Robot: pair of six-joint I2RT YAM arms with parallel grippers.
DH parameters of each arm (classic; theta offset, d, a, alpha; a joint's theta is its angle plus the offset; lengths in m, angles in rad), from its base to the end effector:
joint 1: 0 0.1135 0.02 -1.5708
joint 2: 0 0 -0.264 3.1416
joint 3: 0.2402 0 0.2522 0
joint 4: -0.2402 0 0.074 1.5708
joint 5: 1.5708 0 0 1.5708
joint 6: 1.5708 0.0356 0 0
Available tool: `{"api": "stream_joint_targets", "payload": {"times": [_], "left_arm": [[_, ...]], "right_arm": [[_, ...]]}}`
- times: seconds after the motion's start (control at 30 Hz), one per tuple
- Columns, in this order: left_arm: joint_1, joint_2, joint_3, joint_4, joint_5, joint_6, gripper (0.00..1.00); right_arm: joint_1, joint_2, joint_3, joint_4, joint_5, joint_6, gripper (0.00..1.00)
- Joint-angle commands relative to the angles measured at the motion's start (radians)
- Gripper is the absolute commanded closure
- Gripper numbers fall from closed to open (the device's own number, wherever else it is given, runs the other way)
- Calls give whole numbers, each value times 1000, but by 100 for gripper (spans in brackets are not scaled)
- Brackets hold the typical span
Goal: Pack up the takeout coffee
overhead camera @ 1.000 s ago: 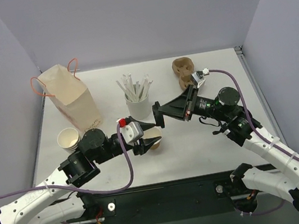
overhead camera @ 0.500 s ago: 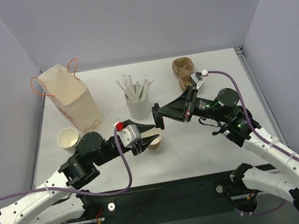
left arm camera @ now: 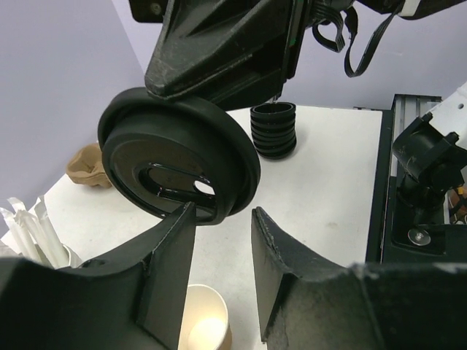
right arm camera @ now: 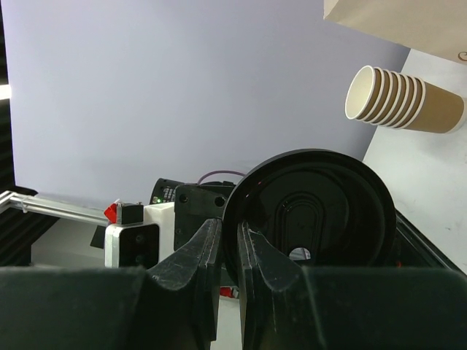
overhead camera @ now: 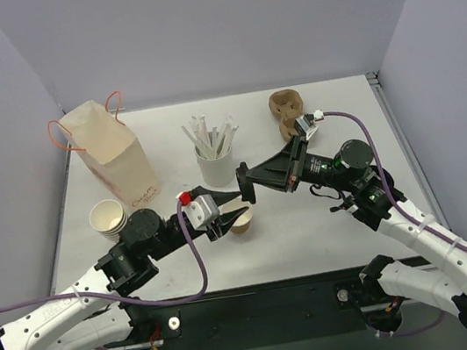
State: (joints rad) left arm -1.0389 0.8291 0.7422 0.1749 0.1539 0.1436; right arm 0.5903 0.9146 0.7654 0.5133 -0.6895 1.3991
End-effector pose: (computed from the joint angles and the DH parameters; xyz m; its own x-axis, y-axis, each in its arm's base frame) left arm 0.0966 -0.1748 0.3563 0.1771 -0.0221 -0.9839 0.9132 0.3766 0.1559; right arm 0.1576 0.1329 0.3817 -0.8592 0.3394 -0.3829 -0.4492 -0.1423 0.8820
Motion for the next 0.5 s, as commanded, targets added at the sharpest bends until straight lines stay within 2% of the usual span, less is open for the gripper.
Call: {"api": "stream_joint_targets", "payload": {"times": [0.0,0.47], "left_arm": [[-1,-28,-9,86,-42,13,50],[-3,-18,-27,123,-11,11,51]], "right_arm": [[5,-5,-6,83,-28,8,92],[13,-5,-17,116,-30,32,93]]}}
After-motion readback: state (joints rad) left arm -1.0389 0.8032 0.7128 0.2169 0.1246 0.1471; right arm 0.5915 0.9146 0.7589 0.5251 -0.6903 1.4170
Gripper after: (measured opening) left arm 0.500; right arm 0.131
